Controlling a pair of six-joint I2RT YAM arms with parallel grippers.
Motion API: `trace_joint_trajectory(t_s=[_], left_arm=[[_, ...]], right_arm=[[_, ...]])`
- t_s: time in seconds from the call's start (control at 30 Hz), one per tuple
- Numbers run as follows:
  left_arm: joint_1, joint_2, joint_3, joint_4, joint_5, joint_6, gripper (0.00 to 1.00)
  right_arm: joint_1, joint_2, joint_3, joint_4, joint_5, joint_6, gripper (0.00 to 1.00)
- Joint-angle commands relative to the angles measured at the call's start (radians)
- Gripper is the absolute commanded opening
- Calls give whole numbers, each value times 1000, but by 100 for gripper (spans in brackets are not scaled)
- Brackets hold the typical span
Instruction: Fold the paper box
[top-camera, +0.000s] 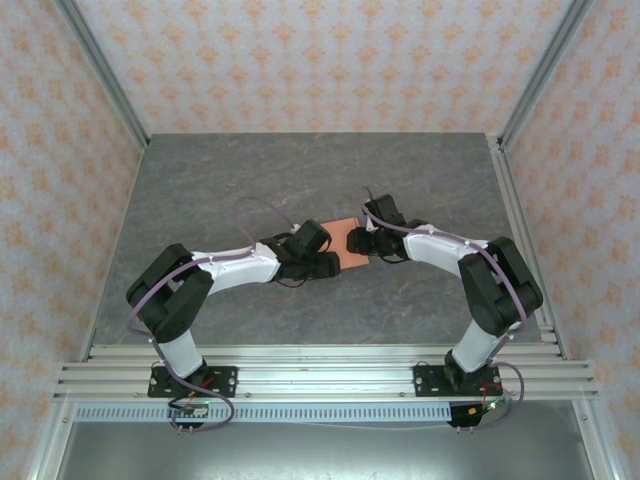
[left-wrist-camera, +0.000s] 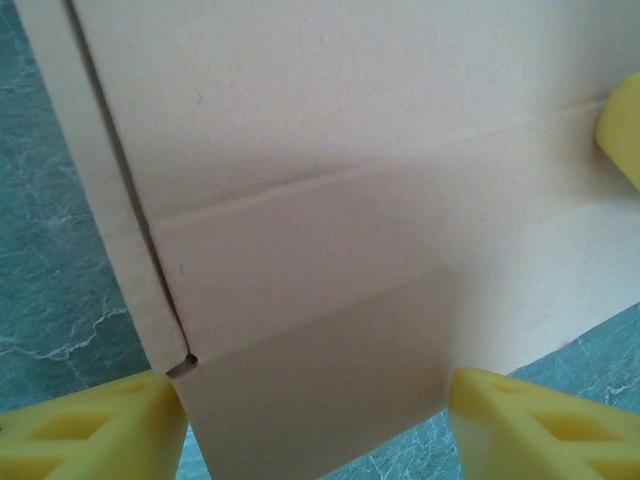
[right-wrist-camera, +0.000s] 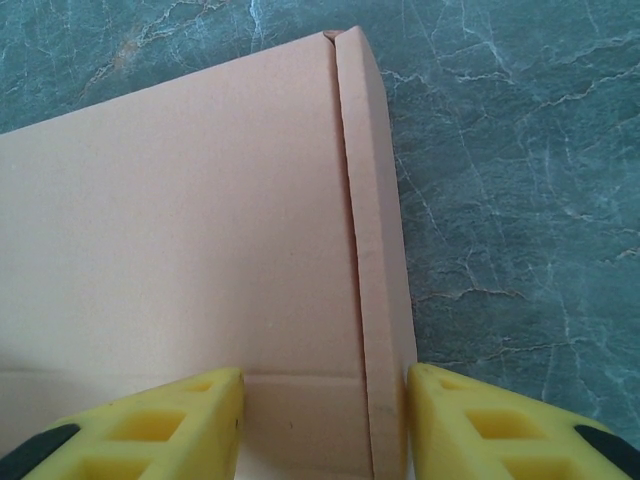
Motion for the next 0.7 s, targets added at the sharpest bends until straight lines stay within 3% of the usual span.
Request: trace_joint_trajectory(t_s=[0.0, 0.1, 0.33, 0.67], left_arm=[[-8, -3, 36, 71, 2, 0, 67], [-8, 6, 36, 69, 0, -1, 58], [-8, 1, 32, 61, -10, 6, 58], [-8, -21, 42, -81, -120, 44, 67]], right_arm=[[20, 37, 6, -30, -10, -5, 45], [21, 37, 6, -30, -8, -7, 44], [23, 43, 5, -30, -5, -5, 44], [23, 37, 8, -35, 8, -7, 45]])
